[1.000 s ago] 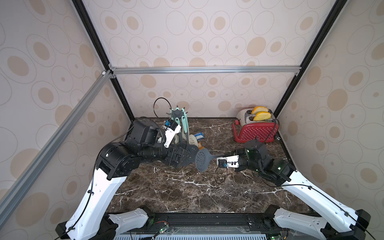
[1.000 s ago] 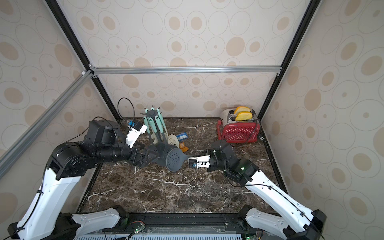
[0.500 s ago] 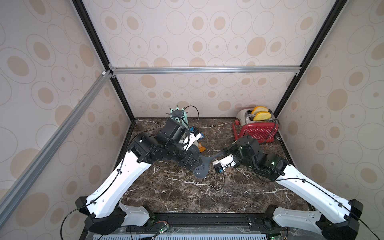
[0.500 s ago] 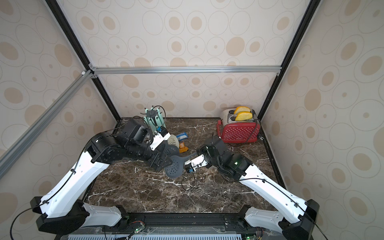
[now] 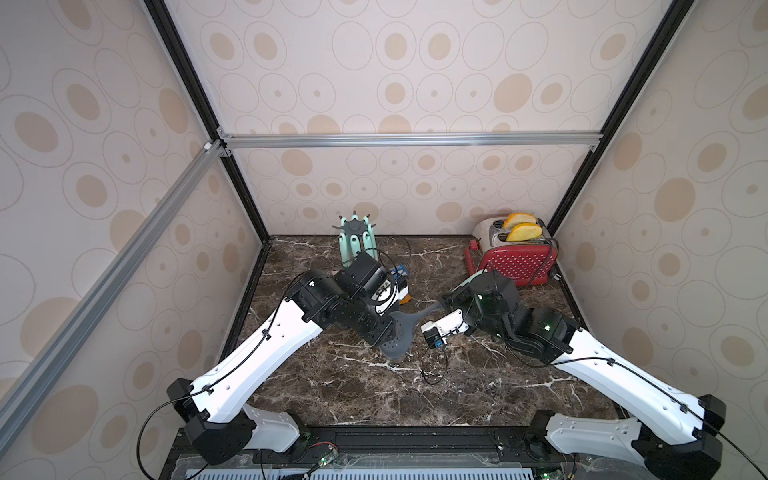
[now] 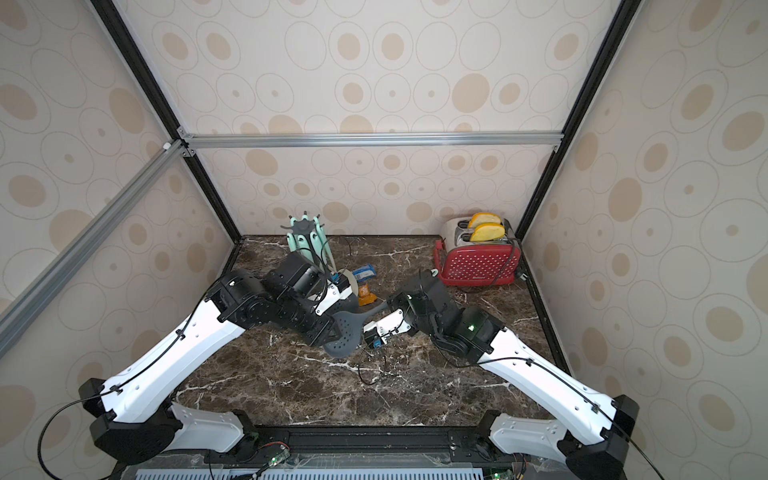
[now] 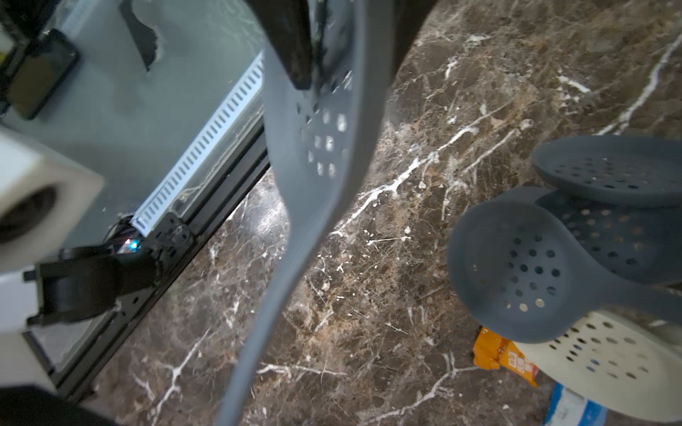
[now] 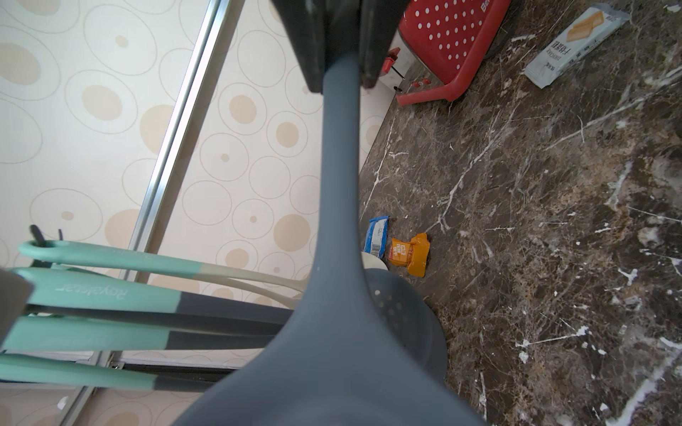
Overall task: Hang the skimmer on the kitchen utensil rack
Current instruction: Pick up the skimmer from the center of the board.
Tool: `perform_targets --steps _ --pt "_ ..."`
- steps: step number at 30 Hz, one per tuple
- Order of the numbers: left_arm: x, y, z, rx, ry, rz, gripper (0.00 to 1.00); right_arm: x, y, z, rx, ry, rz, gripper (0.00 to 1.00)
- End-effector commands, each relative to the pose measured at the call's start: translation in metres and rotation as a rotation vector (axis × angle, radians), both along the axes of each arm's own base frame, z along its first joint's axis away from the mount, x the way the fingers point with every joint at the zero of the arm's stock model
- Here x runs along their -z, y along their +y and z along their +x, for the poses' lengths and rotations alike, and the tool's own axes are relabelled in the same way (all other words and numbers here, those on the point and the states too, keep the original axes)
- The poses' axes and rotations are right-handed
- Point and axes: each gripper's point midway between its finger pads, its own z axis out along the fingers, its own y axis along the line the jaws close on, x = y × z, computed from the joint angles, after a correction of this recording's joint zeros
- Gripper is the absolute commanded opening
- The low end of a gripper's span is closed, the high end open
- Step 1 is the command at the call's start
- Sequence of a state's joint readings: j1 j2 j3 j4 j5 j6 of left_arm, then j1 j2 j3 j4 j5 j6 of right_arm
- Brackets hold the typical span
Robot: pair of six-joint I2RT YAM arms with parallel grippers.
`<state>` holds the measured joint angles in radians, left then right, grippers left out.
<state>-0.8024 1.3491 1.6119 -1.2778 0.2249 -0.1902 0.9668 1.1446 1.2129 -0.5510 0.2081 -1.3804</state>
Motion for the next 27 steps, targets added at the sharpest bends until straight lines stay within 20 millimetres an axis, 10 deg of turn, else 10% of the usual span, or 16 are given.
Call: perform_targets --steps 1,4,7,8,21,27 --pt "-0.011 0.001 -0.008 0.029 -0.030 -0.036 0.00 -0.022 0.009 0.001 0.005 -0.025 0.081 0.00" --pt "-0.016 0.004 -0.006 0.003 -0.060 -0.051 0.00 -0.029 0.009 -0.001 0.009 -0.019 0.122 0.19" --pt "-0.022 0.011 -0.002 -0.055 -0.102 -0.076 0.00 -0.043 0.007 -0.005 0.029 0.000 0.222 0.93" --pt "-0.025 0.015 0.000 -0.084 -0.118 -0.081 0.00 -0.050 0.005 -0.009 0.038 0.016 0.278 1.00" --pt "-0.056 0.044 -0.006 -0.302 -0.247 -0.351 0.00 -0.120 -0.053 -0.015 0.477 0.807 1.351 0.95" --pt "-0.064 0.041 -0.010 -0.309 -0.248 -0.433 0.00 -0.145 -0.034 -0.028 0.379 1.314 1.528 0.89"
